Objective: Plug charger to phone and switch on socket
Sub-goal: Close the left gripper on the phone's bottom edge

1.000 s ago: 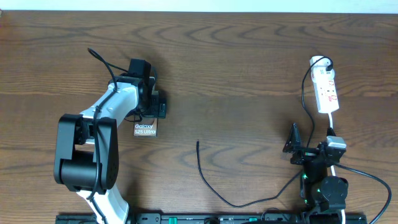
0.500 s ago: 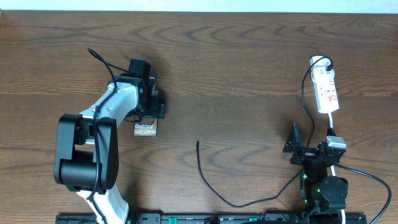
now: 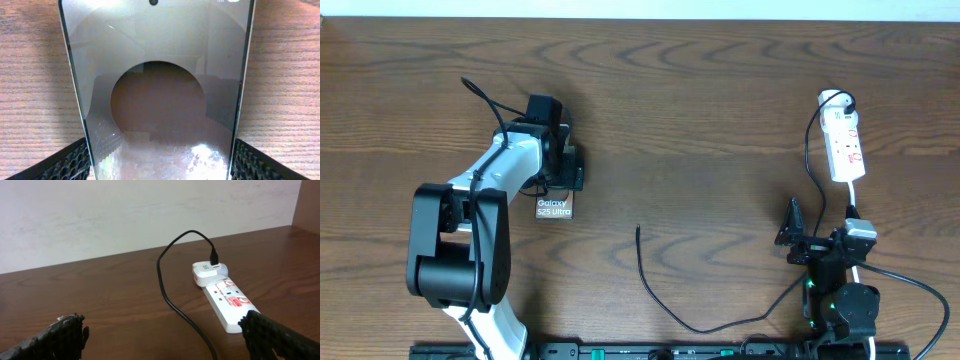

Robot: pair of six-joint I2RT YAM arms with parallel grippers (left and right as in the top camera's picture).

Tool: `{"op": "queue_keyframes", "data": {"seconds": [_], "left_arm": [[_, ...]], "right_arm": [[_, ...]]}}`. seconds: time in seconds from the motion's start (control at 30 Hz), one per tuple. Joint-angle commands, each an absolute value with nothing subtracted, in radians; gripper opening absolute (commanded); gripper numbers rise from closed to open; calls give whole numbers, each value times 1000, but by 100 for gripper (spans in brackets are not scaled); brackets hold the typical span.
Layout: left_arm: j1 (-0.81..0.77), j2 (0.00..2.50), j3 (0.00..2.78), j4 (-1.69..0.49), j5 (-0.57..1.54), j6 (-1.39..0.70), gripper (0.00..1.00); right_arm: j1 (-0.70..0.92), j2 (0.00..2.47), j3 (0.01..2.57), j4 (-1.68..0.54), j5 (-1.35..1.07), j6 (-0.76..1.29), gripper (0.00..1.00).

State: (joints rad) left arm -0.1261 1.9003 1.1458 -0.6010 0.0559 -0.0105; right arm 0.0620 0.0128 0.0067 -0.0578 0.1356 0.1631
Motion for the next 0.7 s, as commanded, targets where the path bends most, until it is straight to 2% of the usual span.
{"op": "queue_keyframes", "data": {"seconds": [0.0, 0.23, 0.3, 0.6, 0.67], "left_arm": [[-124, 1947, 1100, -619, 39, 3, 85], [-124, 1947, 1100, -619, 40, 3, 84], [-124, 1947, 1100, -619, 40, 3, 80], [-124, 1947, 1100, -619, 39, 3, 78], [-124, 1947, 1100, -619, 40, 3, 74]], "right_arm": [[56, 11, 6, -61, 148, 148, 99], [56, 11, 6, -61, 148, 148, 99], [56, 11, 6, -61, 148, 148, 99], [56, 11, 6, -61, 148, 148, 99], [56, 11, 6, -61, 148, 148, 99]]}}
